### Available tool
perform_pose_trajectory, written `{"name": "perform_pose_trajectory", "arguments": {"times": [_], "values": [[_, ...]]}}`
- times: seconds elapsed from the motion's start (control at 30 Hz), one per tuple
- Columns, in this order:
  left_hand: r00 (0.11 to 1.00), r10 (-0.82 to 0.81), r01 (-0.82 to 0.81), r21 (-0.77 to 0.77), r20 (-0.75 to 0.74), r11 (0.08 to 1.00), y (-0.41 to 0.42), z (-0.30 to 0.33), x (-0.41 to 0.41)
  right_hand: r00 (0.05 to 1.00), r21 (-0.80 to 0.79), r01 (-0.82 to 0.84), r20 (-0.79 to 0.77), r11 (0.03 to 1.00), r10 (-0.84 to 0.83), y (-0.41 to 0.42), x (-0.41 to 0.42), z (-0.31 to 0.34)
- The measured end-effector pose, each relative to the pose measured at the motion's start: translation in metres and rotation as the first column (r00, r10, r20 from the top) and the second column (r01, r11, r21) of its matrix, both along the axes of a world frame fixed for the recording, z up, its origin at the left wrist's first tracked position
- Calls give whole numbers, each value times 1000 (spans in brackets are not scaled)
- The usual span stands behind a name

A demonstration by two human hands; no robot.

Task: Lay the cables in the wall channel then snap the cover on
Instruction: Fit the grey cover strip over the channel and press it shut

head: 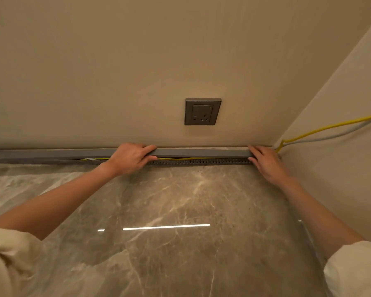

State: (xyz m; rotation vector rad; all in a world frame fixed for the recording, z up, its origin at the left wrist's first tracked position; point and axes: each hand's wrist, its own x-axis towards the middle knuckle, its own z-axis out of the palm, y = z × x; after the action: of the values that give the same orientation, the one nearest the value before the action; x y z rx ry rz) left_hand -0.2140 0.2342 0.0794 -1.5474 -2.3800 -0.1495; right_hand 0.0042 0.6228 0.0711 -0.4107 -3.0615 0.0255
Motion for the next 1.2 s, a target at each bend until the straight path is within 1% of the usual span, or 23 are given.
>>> {"name": "perform_pose_trajectory", "arguments": {"times": [0.07,0.17,0.27,0.47,0.57,0.73,0.83,1.03,1.13,1.2], "values": [[1000,7,-7,-20,8,1000,6,0,-2,998,-15,10,54,1000,-9,12,1,2],[999,18,-15,-58,42,998,15,0,-4,991,16,-36,131,999,34,21,-1,2],[992,54,-42,-100,112,994,20,-1,-7,981,62,-82,181,995,70,24,-4,3],[962,145,-102,-189,232,977,24,-10,-5,962,124,-121,257,985,86,27,-10,6],[959,162,-119,-190,233,975,25,-13,-2,954,151,-134,289,979,86,26,-12,7],[978,148,-127,-144,145,981,30,-16,4,943,172,-131,325,976,70,24,-15,9],[979,118,-87,-180,165,980,43,-19,15,946,149,-124,315,981,71,23,-14,10],[968,-67,110,-169,242,980,121,-14,46,960,151,-102,273,983,58,18,-10,12],[944,-113,165,-149,311,975,168,-15,66,978,175,-45,211,983,8,12,-5,3],[917,-112,168,-116,383,979,192,-19,78,993,170,-3,115,986,-17,5,5,-8]]}}
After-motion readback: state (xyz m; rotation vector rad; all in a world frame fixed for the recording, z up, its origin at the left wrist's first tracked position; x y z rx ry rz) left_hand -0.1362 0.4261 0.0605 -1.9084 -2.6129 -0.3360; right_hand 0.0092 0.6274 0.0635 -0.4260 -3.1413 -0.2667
